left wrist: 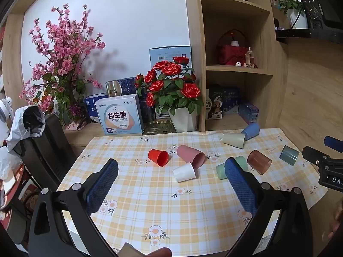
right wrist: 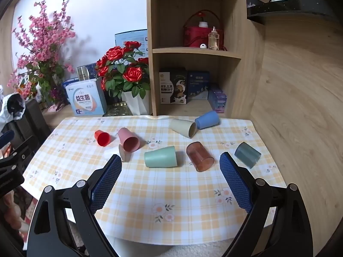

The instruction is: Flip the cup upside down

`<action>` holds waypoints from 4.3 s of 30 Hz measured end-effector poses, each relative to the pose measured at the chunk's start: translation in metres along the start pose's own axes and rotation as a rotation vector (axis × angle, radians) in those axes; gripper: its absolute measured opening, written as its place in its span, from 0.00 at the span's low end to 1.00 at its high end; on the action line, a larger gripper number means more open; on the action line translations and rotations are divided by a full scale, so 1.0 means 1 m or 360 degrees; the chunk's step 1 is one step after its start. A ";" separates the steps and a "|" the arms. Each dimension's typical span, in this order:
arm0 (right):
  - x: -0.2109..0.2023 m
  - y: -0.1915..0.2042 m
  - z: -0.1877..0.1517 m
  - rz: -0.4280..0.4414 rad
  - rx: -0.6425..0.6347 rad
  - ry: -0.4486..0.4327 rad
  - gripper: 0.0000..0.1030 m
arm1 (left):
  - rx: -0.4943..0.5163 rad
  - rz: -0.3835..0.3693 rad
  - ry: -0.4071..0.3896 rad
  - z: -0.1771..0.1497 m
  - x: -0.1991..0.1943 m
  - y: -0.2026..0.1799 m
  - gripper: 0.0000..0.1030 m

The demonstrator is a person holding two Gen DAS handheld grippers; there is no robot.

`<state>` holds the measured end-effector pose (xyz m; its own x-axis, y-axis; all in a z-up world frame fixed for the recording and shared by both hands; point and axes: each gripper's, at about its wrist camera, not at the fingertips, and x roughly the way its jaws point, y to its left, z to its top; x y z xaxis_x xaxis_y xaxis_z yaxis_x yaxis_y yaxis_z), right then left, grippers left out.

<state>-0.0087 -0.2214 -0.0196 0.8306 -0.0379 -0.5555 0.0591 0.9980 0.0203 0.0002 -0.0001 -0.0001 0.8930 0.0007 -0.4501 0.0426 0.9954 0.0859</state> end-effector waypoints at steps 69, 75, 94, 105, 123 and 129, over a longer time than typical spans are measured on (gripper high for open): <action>-0.006 -0.006 0.001 -0.0017 0.0024 -0.0032 0.87 | -0.0038 -0.0021 -0.0020 0.003 -0.002 0.005 0.94; -0.005 -0.006 0.000 -0.0017 0.0025 -0.0031 0.87 | -0.0039 -0.0022 -0.0020 0.003 -0.002 0.005 0.94; -0.005 -0.007 0.000 -0.0017 0.0030 -0.0029 0.87 | -0.0048 -0.0015 -0.0023 -0.002 -0.001 0.007 0.94; 0.019 -0.023 -0.008 -0.0033 0.0098 0.0016 0.87 | -0.0121 0.0175 0.0006 -0.014 0.013 0.033 0.94; 0.123 -0.050 -0.007 -0.0120 0.0179 0.0200 0.87 | -0.0188 0.0197 0.0371 -0.035 0.127 0.088 0.90; 0.144 -0.053 -0.014 -0.0108 0.0196 0.0258 0.87 | -0.0234 0.0141 0.0466 -0.041 0.154 0.082 0.80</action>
<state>0.1002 -0.2786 -0.1125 0.7229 -0.0862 -0.6855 0.1871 0.9795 0.0741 0.1231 0.0856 -0.0985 0.7226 0.0938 -0.6848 -0.1134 0.9934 0.0165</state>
